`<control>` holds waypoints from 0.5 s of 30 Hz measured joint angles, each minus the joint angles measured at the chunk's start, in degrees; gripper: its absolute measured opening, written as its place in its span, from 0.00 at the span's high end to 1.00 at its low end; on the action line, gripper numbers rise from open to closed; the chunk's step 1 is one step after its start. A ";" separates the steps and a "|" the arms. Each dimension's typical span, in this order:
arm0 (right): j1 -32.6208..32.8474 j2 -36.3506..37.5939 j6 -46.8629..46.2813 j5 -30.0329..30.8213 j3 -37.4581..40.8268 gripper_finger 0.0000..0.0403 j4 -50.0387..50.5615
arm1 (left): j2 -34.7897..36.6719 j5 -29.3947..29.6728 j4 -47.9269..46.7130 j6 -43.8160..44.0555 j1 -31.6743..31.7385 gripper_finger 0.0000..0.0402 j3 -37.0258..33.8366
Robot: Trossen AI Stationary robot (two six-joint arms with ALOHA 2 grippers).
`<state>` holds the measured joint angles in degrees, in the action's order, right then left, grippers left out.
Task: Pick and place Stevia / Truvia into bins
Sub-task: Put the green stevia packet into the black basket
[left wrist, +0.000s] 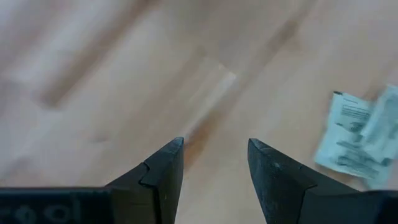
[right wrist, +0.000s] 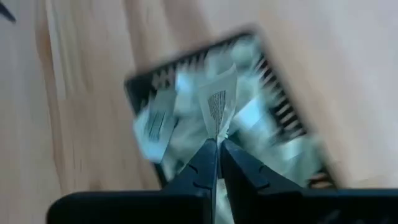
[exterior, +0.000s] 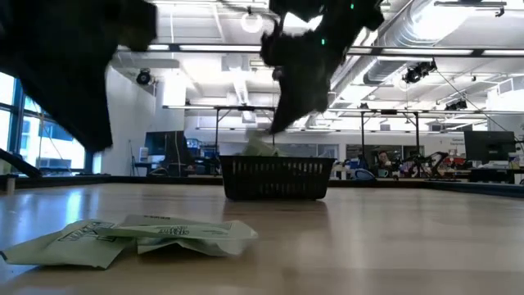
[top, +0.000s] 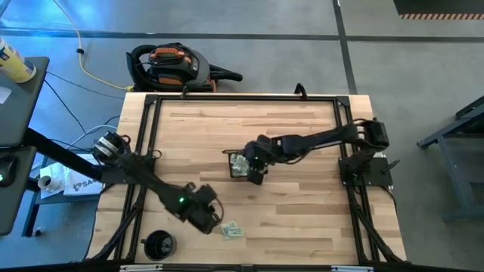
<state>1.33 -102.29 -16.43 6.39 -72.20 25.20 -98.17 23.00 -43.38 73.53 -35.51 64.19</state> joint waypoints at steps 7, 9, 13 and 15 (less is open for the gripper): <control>-1.29 -3.64 -2.26 -6.22 0.06 0.75 1.90 | -0.02 -10.83 19.02 -5.18 5.56 0.47 -3.88; -0.78 -3.21 -2.70 -6.57 0.04 0.64 1.83 | 0.00 -11.28 20.44 -4.31 6.52 0.47 -3.85; 0.50 -1.51 -2.94 -4.23 0.00 0.43 2.86 | -0.09 -13.48 22.95 -0.79 7.12 0.47 -3.88; 1.34 -1.13 -3.02 -2.34 0.00 0.34 4.65 | -1.00 -13.54 25.26 -0.28 6.38 0.47 -3.57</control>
<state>2.67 -103.42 -19.44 4.04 -72.20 29.86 -99.17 9.45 -18.12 73.25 -29.13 60.62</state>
